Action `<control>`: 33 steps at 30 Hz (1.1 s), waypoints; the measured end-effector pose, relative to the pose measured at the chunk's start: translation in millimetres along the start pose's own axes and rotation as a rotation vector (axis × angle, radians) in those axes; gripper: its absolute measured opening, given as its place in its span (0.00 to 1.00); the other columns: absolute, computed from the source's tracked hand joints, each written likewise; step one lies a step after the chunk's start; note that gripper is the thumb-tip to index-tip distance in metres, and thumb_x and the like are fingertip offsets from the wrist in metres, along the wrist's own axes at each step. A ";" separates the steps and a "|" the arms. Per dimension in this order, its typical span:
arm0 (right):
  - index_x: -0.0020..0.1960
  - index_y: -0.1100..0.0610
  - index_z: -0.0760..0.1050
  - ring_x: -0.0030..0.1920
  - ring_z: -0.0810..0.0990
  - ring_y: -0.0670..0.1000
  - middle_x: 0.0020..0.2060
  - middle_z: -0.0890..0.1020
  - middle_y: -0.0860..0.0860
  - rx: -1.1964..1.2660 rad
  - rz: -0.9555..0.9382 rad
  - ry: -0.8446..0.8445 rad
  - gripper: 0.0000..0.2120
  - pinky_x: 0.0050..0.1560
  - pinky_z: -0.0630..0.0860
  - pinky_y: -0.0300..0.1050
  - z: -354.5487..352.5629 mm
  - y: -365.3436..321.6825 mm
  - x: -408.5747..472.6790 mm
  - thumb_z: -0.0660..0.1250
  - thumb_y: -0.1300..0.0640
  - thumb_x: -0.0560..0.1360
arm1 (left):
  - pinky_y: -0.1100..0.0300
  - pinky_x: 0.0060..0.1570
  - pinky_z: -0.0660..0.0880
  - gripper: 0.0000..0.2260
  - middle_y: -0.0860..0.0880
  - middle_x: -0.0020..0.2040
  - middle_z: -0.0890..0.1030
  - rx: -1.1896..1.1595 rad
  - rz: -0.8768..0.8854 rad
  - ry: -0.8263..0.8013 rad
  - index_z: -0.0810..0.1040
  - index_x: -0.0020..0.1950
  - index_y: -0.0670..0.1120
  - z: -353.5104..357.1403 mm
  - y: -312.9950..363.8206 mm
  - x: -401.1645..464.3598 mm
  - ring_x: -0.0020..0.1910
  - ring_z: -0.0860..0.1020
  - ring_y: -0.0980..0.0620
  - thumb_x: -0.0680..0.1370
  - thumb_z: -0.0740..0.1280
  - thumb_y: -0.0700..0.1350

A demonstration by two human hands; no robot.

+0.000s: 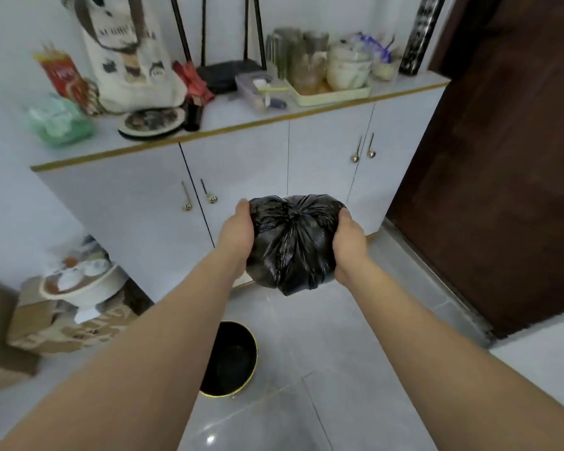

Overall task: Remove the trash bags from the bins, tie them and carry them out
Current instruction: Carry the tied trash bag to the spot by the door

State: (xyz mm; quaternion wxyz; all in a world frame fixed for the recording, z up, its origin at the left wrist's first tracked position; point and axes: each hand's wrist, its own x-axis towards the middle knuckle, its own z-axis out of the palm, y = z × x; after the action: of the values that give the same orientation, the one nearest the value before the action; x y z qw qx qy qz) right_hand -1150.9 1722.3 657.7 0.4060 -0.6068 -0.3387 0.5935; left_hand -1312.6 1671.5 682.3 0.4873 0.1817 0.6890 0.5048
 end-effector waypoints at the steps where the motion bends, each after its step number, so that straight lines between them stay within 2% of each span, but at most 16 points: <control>1: 0.66 0.54 0.72 0.59 0.77 0.60 0.61 0.78 0.55 0.003 -0.031 -0.014 0.28 0.64 0.73 0.59 1.9 -37.1 -20.3 0.53 0.38 0.76 | 0.55 0.43 0.76 0.23 0.46 0.47 0.84 0.005 0.030 0.010 0.80 0.50 0.50 -3.0 37.2 -22.4 0.46 0.82 0.46 0.77 0.53 0.64; 3: 0.66 0.55 0.72 0.60 0.77 0.59 0.61 0.79 0.54 0.018 -0.082 -0.029 0.28 0.65 0.72 0.58 5.0 -97.3 -56.4 0.52 0.38 0.76 | 0.57 0.41 0.74 0.21 0.48 0.47 0.83 0.027 0.102 0.048 0.78 0.47 0.50 -9.1 97.8 -60.2 0.45 0.81 0.48 0.78 0.53 0.63; 6: 0.67 0.56 0.72 0.59 0.77 0.58 0.61 0.78 0.54 0.070 -0.121 -0.037 0.26 0.64 0.73 0.57 8.9 -150.6 -96.0 0.52 0.41 0.79 | 0.51 0.57 0.75 0.24 0.46 0.55 0.82 0.030 0.186 0.057 0.79 0.56 0.48 -16.0 154.2 -96.7 0.53 0.80 0.44 0.78 0.53 0.62; 7: 0.67 0.56 0.72 0.59 0.77 0.58 0.61 0.78 0.54 0.075 -0.124 -0.034 0.25 0.64 0.73 0.58 11.3 -159.4 -105.6 0.52 0.41 0.79 | 0.49 0.60 0.75 0.25 0.45 0.56 0.82 0.028 0.192 0.051 0.79 0.59 0.47 -19.0 163.5 -103.1 0.54 0.80 0.44 0.77 0.53 0.63; 9: 0.68 0.55 0.71 0.59 0.77 0.59 0.61 0.78 0.54 0.088 -0.120 -0.044 0.25 0.63 0.73 0.59 16.1 -167.5 -119.9 0.52 0.41 0.79 | 0.51 0.55 0.76 0.25 0.47 0.54 0.82 0.013 0.208 0.045 0.78 0.59 0.48 -25.1 173.3 -111.1 0.51 0.80 0.46 0.77 0.53 0.62; 11: 0.68 0.54 0.71 0.60 0.77 0.59 0.61 0.78 0.54 0.101 -0.104 -0.035 0.26 0.64 0.73 0.59 19.2 -170.0 -130.0 0.52 0.40 0.78 | 0.55 0.46 0.75 0.22 0.49 0.50 0.82 -0.010 0.228 0.028 0.78 0.55 0.49 -30.1 176.8 -114.3 0.47 0.80 0.49 0.77 0.54 0.62; 12: 0.68 0.54 0.71 0.60 0.76 0.59 0.62 0.78 0.54 0.107 -0.096 -0.020 0.25 0.64 0.72 0.59 19.2 -169.7 -133.8 0.53 0.40 0.78 | 0.55 0.46 0.76 0.21 0.49 0.49 0.82 -0.017 0.226 0.012 0.78 0.54 0.49 -31.4 177.9 -115.6 0.46 0.81 0.49 0.77 0.54 0.62; 16: 0.68 0.54 0.71 0.60 0.76 0.60 0.62 0.77 0.54 0.170 -0.114 0.050 0.22 0.64 0.73 0.59 9.6 -164.9 -145.7 0.54 0.44 0.80 | 0.48 0.56 0.76 0.21 0.47 0.51 0.82 0.002 0.215 -0.063 0.79 0.49 0.50 -28.6 180.6 -126.4 0.50 0.80 0.45 0.74 0.54 0.62; 17: 0.67 0.54 0.71 0.59 0.77 0.59 0.61 0.78 0.54 0.197 -0.110 0.062 0.21 0.64 0.73 0.59 4.7 -164.5 -148.4 0.54 0.44 0.80 | 0.48 0.57 0.75 0.21 0.46 0.52 0.82 0.014 0.227 -0.083 0.79 0.49 0.50 -24.5 180.2 -129.2 0.50 0.80 0.45 0.74 0.53 0.62; 20: 0.66 0.53 0.71 0.56 0.78 0.59 0.57 0.79 0.54 0.270 -0.114 0.099 0.19 0.61 0.76 0.57 -17.2 -164.9 -157.5 0.55 0.46 0.81 | 0.45 0.59 0.74 0.28 0.45 0.56 0.81 0.065 0.211 -0.128 0.77 0.59 0.48 -5.9 177.2 -136.8 0.53 0.79 0.43 0.72 0.52 0.65; 24: 0.68 0.56 0.71 0.58 0.78 0.60 0.60 0.78 0.56 0.319 -0.142 0.192 0.21 0.62 0.74 0.60 -62.7 -166.3 -160.5 0.55 0.46 0.81 | 0.42 0.61 0.73 0.27 0.42 0.60 0.79 0.155 0.238 -0.210 0.76 0.60 0.48 30.1 167.1 -153.5 0.57 0.77 0.39 0.72 0.50 0.61; 26: 0.68 0.57 0.71 0.59 0.78 0.61 0.60 0.79 0.56 0.345 -0.130 0.223 0.21 0.63 0.74 0.60 -89.1 -165.7 -161.5 0.56 0.46 0.81 | 0.42 0.60 0.75 0.26 0.40 0.59 0.79 0.166 0.262 -0.230 0.76 0.61 0.45 52.5 157.2 -163.3 0.57 0.78 0.37 0.74 0.53 0.60; 30: 0.67 0.57 0.72 0.58 0.79 0.61 0.60 0.79 0.56 0.385 -0.124 0.260 0.21 0.62 0.75 0.60 -154.5 -161.6 -165.9 0.56 0.45 0.81 | 0.52 0.48 0.77 0.20 0.43 0.51 0.81 0.169 0.187 -0.273 0.78 0.55 0.46 111.2 135.9 -186.0 0.49 0.79 0.43 0.78 0.53 0.58; 31: 0.67 0.57 0.72 0.57 0.79 0.61 0.60 0.79 0.56 0.390 -0.118 0.271 0.21 0.61 0.75 0.60 -173.3 -160.2 -166.7 0.55 0.45 0.81 | 0.52 0.48 0.77 0.20 0.43 0.51 0.82 0.174 0.181 -0.295 0.78 0.56 0.47 128.2 130.5 -192.5 0.49 0.80 0.44 0.79 0.53 0.57; 33: 0.67 0.56 0.72 0.57 0.79 0.61 0.60 0.79 0.56 0.397 -0.108 0.297 0.21 0.61 0.75 0.61 -212.4 -156.9 -166.3 0.55 0.45 0.81 | 0.48 0.56 0.77 0.21 0.42 0.53 0.82 0.184 0.176 -0.332 0.79 0.58 0.46 163.7 118.4 -208.0 0.52 0.80 0.42 0.80 0.53 0.57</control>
State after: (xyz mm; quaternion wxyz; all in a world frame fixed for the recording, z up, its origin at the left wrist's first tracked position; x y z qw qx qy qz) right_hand -939.4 1623.7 864.9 0.5935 -0.5769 -0.1840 0.5301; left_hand -1105.8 1652.2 884.7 0.5296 0.3656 0.6239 0.4434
